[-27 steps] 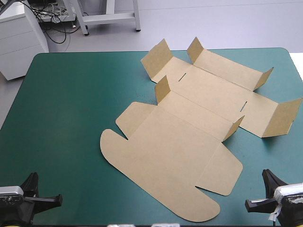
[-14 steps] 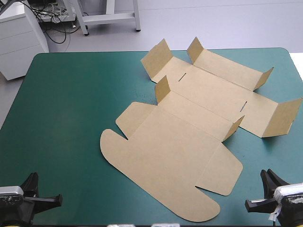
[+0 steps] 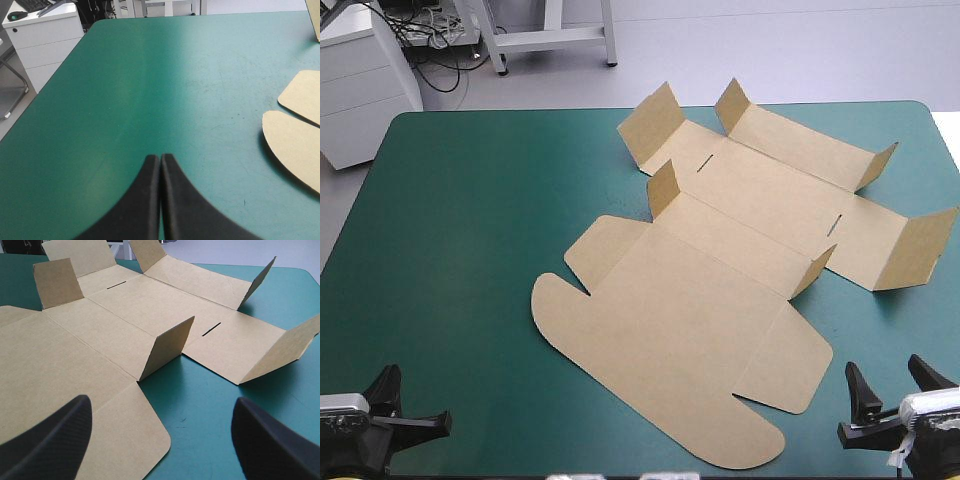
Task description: Fold the box
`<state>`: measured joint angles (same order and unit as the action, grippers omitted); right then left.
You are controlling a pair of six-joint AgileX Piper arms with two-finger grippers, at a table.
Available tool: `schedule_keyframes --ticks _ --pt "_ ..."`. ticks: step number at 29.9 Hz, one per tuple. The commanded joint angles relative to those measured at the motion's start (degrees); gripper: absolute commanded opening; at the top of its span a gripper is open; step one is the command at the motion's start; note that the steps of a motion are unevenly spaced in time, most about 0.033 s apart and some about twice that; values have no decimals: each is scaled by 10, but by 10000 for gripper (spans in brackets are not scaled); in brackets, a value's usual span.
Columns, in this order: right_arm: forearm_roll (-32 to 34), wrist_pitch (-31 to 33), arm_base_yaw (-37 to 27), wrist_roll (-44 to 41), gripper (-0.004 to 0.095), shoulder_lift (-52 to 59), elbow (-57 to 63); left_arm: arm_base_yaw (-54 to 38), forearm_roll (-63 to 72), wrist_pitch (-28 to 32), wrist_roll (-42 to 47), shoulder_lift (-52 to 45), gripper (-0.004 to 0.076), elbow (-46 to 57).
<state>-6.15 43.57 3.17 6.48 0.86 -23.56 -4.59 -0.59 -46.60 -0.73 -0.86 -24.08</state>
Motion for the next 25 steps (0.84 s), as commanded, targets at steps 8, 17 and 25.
schedule_keyframes --ticks 8,17,25 --pt "1 -60 1 -73 734 16 -14 4 6 43 3 -9 -32 -11" --pt "-19 -67 1 -212 734 -72 -36 4 6 43 3 -9 -32 -11" --pt "-33 -79 1 -212 734 -264 -124 4 6 43 3 -9 -32 -11"
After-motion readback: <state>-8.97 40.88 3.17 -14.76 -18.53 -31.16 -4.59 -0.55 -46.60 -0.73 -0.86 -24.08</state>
